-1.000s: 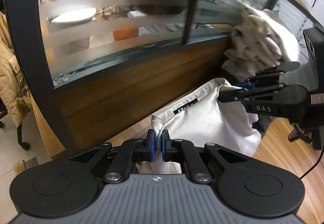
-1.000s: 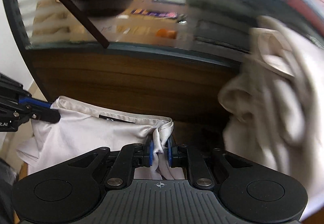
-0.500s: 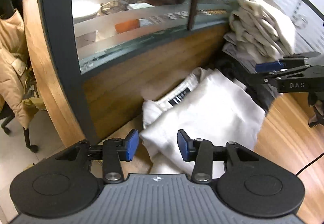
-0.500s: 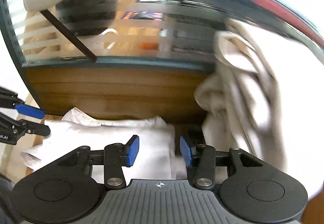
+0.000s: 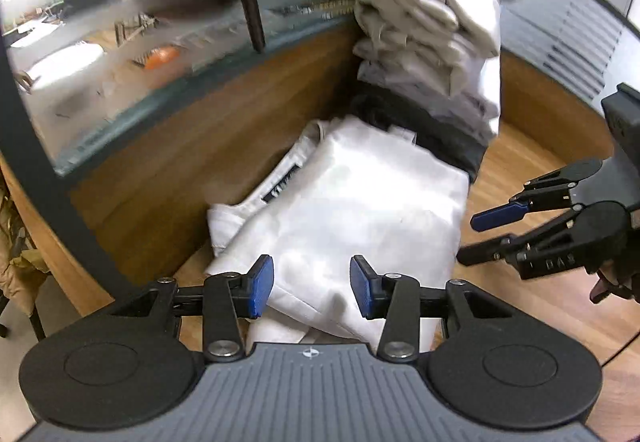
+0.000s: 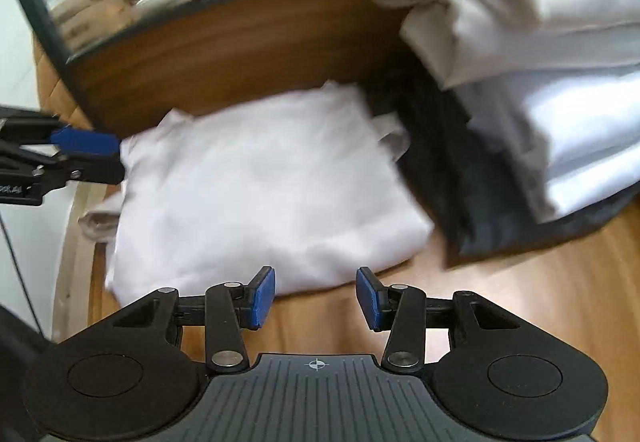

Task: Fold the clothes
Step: 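Lift the bundle with both grippers and carry it toward the clothes stack, then lower the bundle beside the clothes stack and open both grippers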

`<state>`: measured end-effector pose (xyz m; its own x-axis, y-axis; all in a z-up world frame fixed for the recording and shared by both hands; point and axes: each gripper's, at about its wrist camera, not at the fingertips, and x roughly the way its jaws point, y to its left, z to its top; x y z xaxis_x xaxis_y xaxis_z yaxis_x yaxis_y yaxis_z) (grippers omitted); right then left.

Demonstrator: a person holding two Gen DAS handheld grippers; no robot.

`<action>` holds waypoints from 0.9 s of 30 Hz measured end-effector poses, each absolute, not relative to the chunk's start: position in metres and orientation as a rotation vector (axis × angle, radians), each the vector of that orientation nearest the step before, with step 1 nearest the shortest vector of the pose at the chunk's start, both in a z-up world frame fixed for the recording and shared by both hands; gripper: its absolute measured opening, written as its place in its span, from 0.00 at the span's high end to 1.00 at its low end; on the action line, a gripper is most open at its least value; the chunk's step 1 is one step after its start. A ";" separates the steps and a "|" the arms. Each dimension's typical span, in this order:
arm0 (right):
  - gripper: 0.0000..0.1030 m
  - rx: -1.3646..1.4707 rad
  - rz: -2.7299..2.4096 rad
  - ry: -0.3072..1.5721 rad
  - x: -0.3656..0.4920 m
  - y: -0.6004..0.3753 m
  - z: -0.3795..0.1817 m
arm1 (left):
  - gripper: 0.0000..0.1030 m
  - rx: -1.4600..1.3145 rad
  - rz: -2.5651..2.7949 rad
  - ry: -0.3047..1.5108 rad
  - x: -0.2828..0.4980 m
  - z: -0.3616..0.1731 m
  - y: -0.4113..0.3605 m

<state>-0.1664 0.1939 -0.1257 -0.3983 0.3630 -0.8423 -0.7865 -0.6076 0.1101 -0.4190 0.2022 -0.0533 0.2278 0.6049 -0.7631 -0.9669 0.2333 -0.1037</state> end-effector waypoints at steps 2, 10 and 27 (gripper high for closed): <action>0.54 -1.095 2.069 0.643 -0.172 0.188 -0.129 | 0.54 -0.672 1.216 0.683 -0.419 -0.061 0.207; 0.52 -1.118 2.101 0.632 -0.187 0.194 -0.133 | 0.54 -0.726 1.290 0.741 -0.418 -0.090 0.227; 0.50 -1.087 2.117 0.627 -0.183 0.185 -0.127 | 0.39 -0.765 1.369 0.666 -0.425 -0.081 0.218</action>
<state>-0.1834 0.1850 -0.1272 -0.4303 0.3415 -0.8356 -0.7417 -0.6614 0.1116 -0.4250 0.2178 -0.0805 0.0952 0.5975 -0.7962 -0.9952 0.0401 -0.0889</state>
